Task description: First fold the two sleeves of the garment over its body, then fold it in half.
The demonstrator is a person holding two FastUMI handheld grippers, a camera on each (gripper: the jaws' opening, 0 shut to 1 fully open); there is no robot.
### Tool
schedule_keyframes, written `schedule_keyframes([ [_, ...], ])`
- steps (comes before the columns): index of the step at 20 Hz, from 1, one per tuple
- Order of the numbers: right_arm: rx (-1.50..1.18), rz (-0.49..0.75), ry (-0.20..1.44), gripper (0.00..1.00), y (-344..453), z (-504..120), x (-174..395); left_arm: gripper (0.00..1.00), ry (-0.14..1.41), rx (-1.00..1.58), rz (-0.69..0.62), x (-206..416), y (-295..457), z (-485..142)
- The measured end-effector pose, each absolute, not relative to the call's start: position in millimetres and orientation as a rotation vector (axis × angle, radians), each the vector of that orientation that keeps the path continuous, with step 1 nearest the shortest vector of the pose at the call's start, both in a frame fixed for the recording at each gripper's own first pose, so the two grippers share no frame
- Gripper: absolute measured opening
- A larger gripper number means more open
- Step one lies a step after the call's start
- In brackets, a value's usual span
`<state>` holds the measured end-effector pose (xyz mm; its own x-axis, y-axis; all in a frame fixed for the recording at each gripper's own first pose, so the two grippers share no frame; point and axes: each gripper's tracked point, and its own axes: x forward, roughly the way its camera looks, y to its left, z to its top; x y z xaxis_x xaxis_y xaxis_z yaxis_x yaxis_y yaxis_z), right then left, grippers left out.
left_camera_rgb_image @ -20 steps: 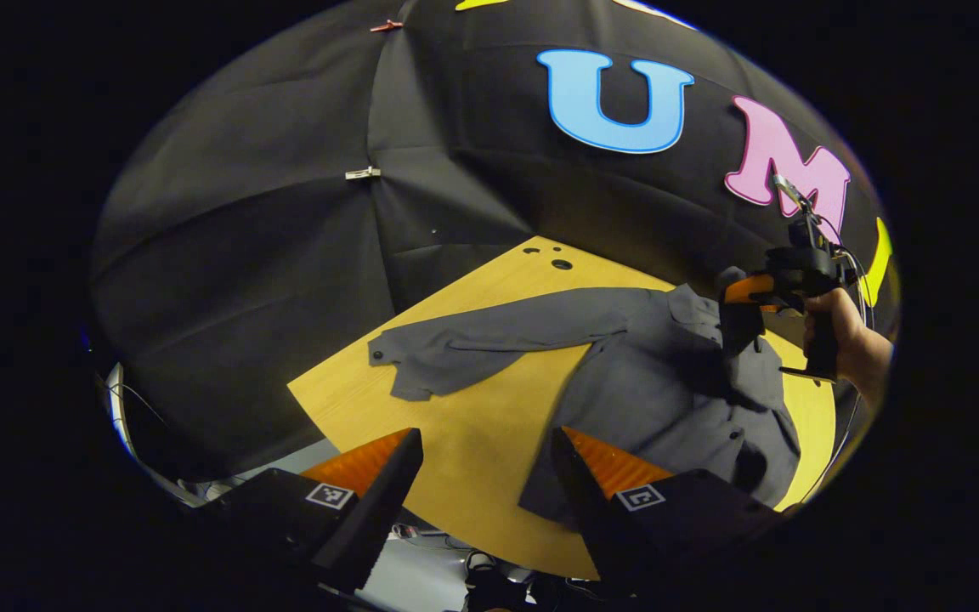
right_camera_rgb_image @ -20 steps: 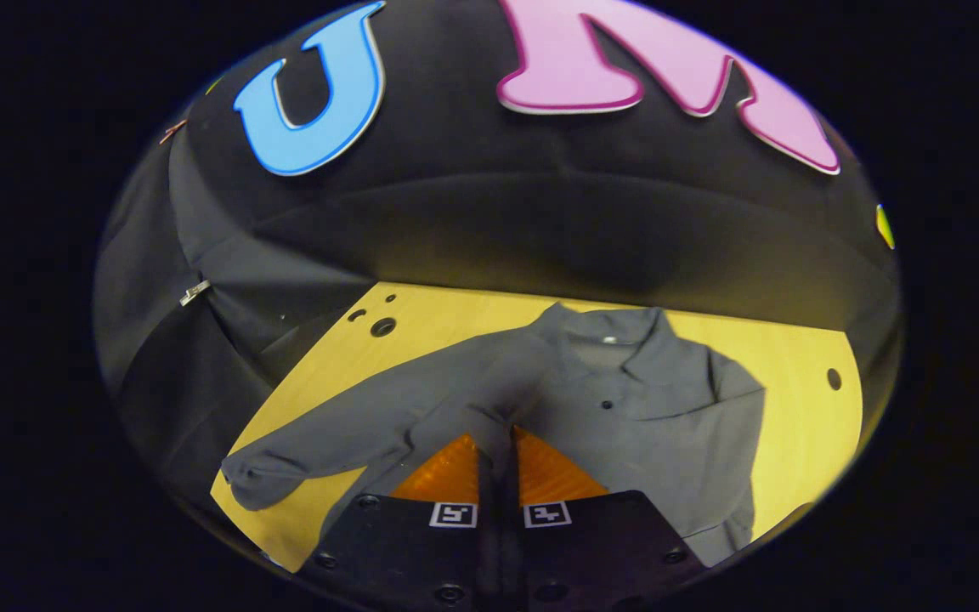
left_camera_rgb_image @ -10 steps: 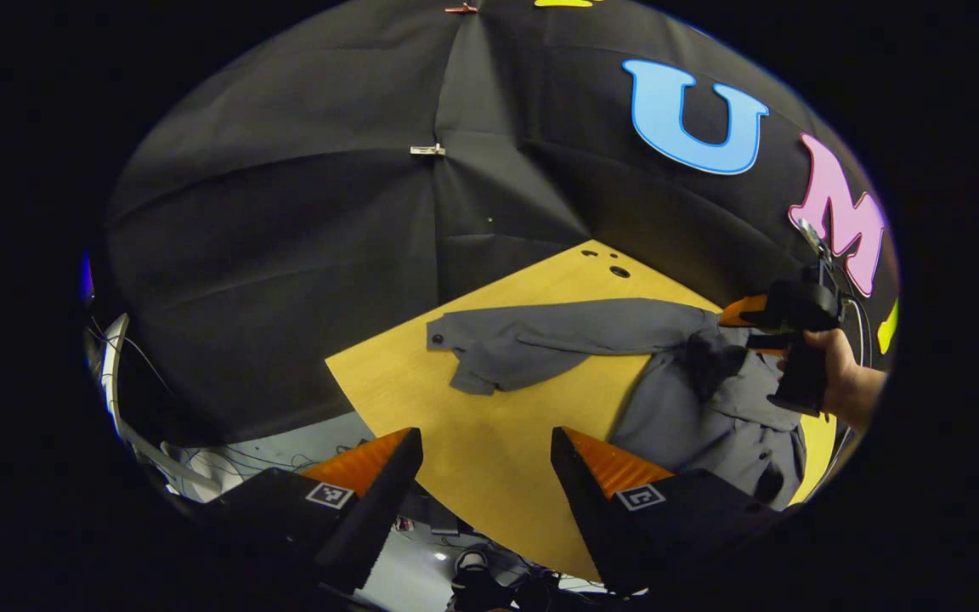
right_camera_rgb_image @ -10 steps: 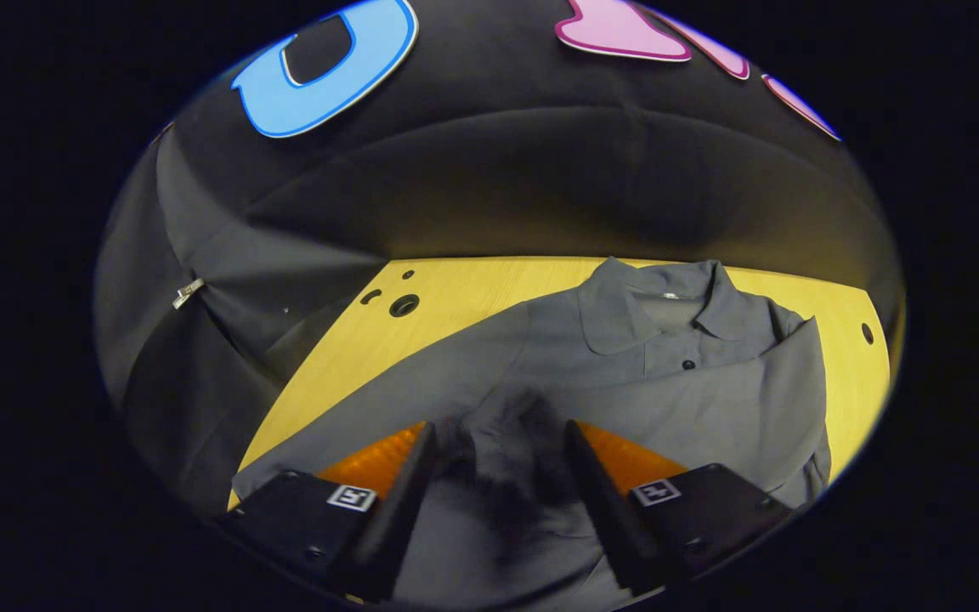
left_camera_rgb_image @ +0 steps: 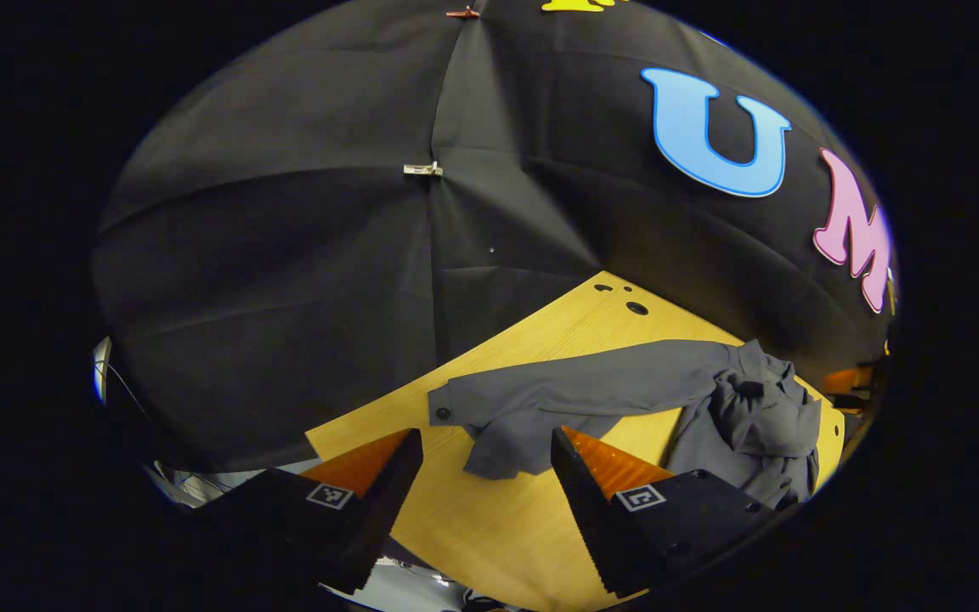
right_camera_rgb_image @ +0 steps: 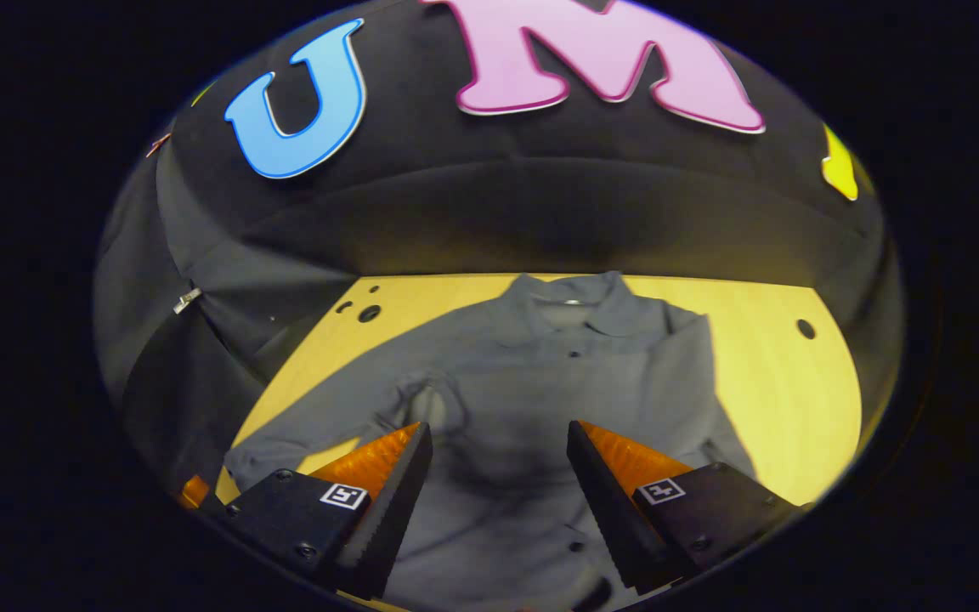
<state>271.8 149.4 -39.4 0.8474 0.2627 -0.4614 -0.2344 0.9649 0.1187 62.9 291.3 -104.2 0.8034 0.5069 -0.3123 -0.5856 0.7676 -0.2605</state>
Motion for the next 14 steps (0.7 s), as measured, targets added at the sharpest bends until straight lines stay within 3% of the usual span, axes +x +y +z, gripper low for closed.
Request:
schedule_keyframes([
  [6,0.196,0.051,0.523,0.99,25,-44,216,0.96,0.299,-0.383,0.653,120,331,-138],
  [7,0.211,0.018,0.524,0.99,6,-44,205,0.92,0.311,-0.379,0.659,127,336,-142],
  [8,0.224,-0.01,0.522,0.99,-12,-44,194,0.96,0.323,-0.372,0.655,133,338,-145],
  [14,0.316,-0.18,0.513,0.99,-87,-56,131,0.96,0.441,-0.249,0.623,155,342,-170],
])
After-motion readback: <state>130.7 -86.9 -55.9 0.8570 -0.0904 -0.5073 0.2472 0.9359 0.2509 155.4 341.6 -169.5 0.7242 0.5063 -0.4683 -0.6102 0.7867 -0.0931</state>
